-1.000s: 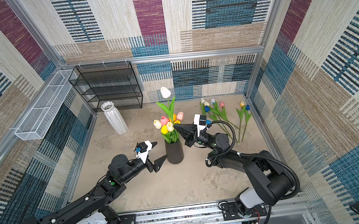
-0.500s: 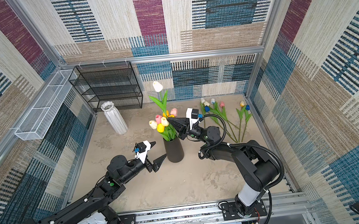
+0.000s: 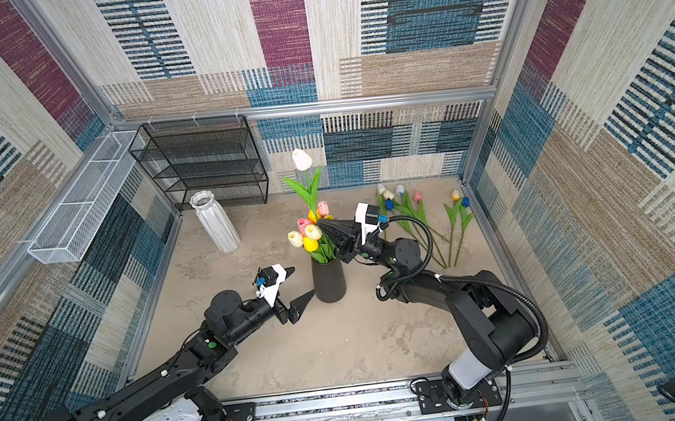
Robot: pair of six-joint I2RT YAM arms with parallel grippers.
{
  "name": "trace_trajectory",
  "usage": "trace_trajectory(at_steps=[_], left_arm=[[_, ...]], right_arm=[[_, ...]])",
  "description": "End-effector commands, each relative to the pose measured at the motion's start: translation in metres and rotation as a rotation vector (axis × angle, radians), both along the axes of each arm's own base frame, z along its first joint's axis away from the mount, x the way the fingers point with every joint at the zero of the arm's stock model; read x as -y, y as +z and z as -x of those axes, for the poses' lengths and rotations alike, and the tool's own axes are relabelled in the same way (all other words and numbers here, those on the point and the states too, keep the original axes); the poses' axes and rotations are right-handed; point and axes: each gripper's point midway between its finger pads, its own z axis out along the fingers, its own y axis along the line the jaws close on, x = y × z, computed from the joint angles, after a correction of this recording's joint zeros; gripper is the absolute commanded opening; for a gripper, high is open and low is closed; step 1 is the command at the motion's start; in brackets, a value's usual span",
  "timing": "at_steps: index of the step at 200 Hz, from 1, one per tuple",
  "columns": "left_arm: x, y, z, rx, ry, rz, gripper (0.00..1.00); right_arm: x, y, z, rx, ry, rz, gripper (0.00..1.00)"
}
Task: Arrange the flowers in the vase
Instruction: 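Lower the white tulip stem into the vase with the right gripper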
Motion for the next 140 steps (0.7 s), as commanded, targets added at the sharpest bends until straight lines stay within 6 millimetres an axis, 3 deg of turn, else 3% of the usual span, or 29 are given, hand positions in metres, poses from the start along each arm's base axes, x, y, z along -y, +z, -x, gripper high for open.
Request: trace_trajectory(at_steps=[1, 59, 140], left_arm=[[0.003, 0.007, 0.001, 0.026, -0.021, 0.011, 0.88], [0.003, 0.003, 0.001, 0.019, -0.02, -0.002, 0.89], [0.004, -0.002, 0.0, 0.01, -0.021, -0.01, 0.88]], right_arm=[[0.029, 0.056, 0.045, 0.328, -0.023, -0.19, 0.0], [0.022, 0.055, 0.035, 0.334, -0.015, -0.2, 0.0], [0.022, 0.037, 0.034, 0.319, -0.039, -0.163, 0.0]])
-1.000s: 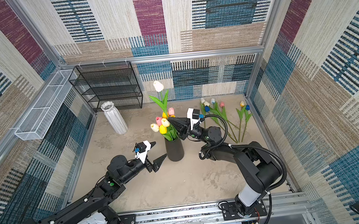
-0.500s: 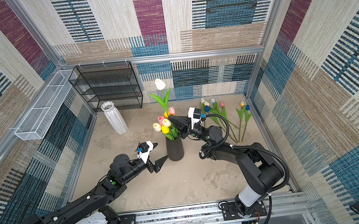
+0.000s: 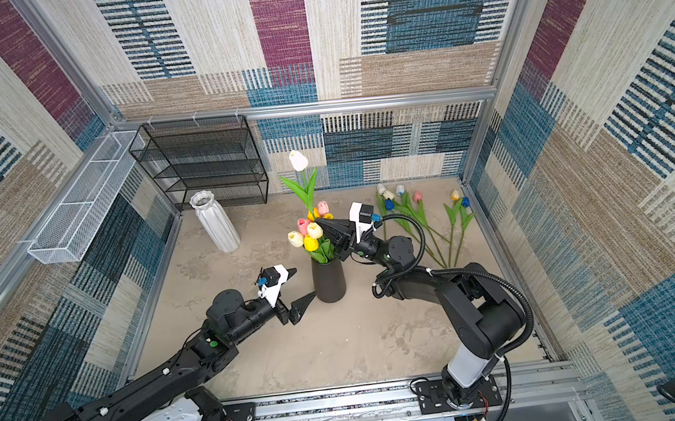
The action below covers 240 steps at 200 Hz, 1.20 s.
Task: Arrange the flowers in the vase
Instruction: 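Lower the white tulip stem into the vase with the right gripper, then push the white tulip deeper into the vase and open the right gripper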
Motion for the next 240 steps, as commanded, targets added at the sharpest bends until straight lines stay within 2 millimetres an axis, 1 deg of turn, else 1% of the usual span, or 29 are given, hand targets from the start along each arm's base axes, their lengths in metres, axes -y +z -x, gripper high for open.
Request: trace_trajectory(at_steps=[1, 22, 101, 167, 201, 205, 208, 240], left_arm=[[0.002, 0.003, -0.001, 0.022, -0.008, 0.0, 0.89], [0.004, 0.002, -0.002, 0.02, -0.014, -0.002, 0.89], [0.004, 0.004, -0.004, 0.033, -0.006, 0.003, 0.88], [0.001, 0.002, -0.003, 0.034, 0.002, 0.003, 0.88], [-0.001, -0.006, -0.002, 0.017, 0.013, -0.001, 0.88], [-0.001, 0.002, -0.003, 0.041, 0.015, 0.021, 0.88], [-0.001, 0.004, -0.003, 0.046, 0.016, 0.025, 0.88], [-0.001, 0.002, -0.004, 0.043, 0.019, 0.027, 0.89]], right_arm=[[0.031, 0.059, 0.053, 0.349, -0.01, -0.189, 0.0], [0.031, 0.056, 0.055, 0.347, -0.013, -0.178, 0.0], [0.034, 0.055, 0.061, 0.35, -0.043, -0.132, 0.0], [0.034, 0.04, 0.06, 0.32, -0.067, -0.087, 0.0], [0.034, 0.033, 0.056, 0.305, -0.094, -0.065, 0.0], [0.034, 0.032, 0.055, 0.305, -0.097, -0.062, 0.0], [0.034, 0.031, 0.054, 0.304, -0.099, -0.059, 0.0], [0.033, 0.026, 0.052, 0.297, -0.114, -0.039, 0.01]])
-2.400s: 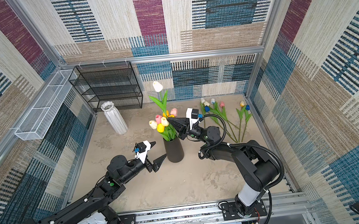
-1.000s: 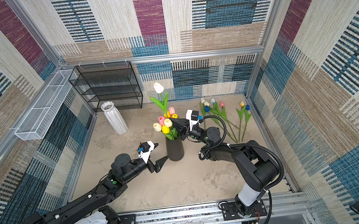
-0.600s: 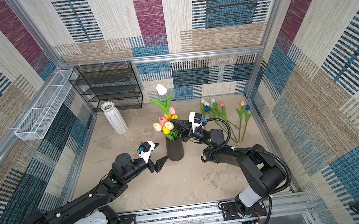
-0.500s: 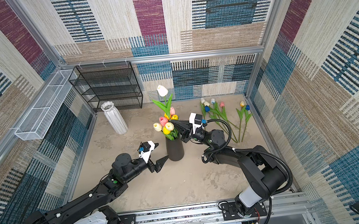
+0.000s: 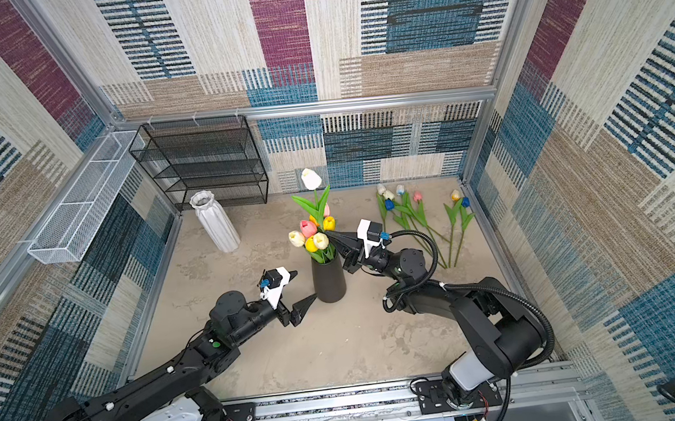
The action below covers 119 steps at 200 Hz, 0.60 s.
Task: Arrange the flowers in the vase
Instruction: 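Push the white tulip deeper into the vase and open the right gripper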
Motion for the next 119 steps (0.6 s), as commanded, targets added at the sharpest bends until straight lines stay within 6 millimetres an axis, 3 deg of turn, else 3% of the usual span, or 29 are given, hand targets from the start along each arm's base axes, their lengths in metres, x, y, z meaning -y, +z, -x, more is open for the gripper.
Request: trace_trajectory(at_steps=[1, 24, 38, 72, 92, 119], left_arm=[[-0.0012, 0.0116, -0.0029, 0.044, 0.015, 0.031, 0.89], [-0.0019, 0.0105, -0.0042, 0.044, 0.023, 0.031, 0.89], [-0.0015, 0.0099, -0.0044, 0.044, 0.022, 0.03, 0.88], [-0.0013, 0.0087, -0.0046, 0.042, 0.022, 0.033, 0.88], [-0.0019, 0.0084, -0.0049, 0.043, 0.026, 0.032, 0.88], [-0.0015, 0.0068, -0.0051, 0.041, 0.025, 0.03, 0.89]], right_arm=[[0.0151, 0.0333, 0.0223, 0.189, -0.027, -0.093, 0.01], [0.0159, 0.0281, 0.0186, 0.181, -0.049, -0.086, 0.01], [0.0165, 0.0272, 0.0195, 0.183, -0.051, -0.083, 0.08], [0.0184, 0.0268, 0.0188, 0.182, -0.07, -0.075, 0.14], [0.02, 0.0299, 0.0193, 0.185, -0.087, -0.066, 0.26], [0.0225, 0.0336, 0.0198, 0.191, -0.112, -0.052, 0.27]])
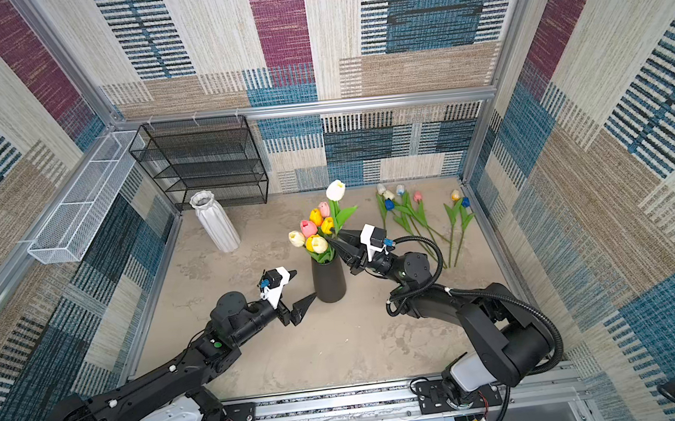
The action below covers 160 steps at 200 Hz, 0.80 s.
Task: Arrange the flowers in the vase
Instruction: 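Push the white tulip deeper into the vase and open the right gripper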
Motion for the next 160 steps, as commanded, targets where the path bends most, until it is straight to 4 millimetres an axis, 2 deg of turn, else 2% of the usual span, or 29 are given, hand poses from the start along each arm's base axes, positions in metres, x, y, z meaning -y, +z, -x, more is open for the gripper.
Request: trace_trajectory(at_steps=[1, 40, 104, 160], left_arm=[[0.0, 0.012, -0.002, 0.043, 0.005, 0.033, 0.89], [0.001, 0.011, -0.003, 0.041, 0.005, 0.035, 0.89], [0.002, 0.008, -0.004, 0.039, 0.007, 0.033, 0.89], [0.002, 0.009, -0.005, 0.043, 0.008, 0.032, 0.89]], right_arm=[[0.012, 0.024, 0.011, 0.111, -0.042, -0.052, 0.27], [0.011, 0.024, 0.002, 0.074, -0.078, -0.022, 0.25], [0.0, 0.017, -0.021, -0.026, -0.11, 0.075, 0.07], [-0.003, 0.02, -0.033, -0.09, -0.131, 0.116, 0.06]])
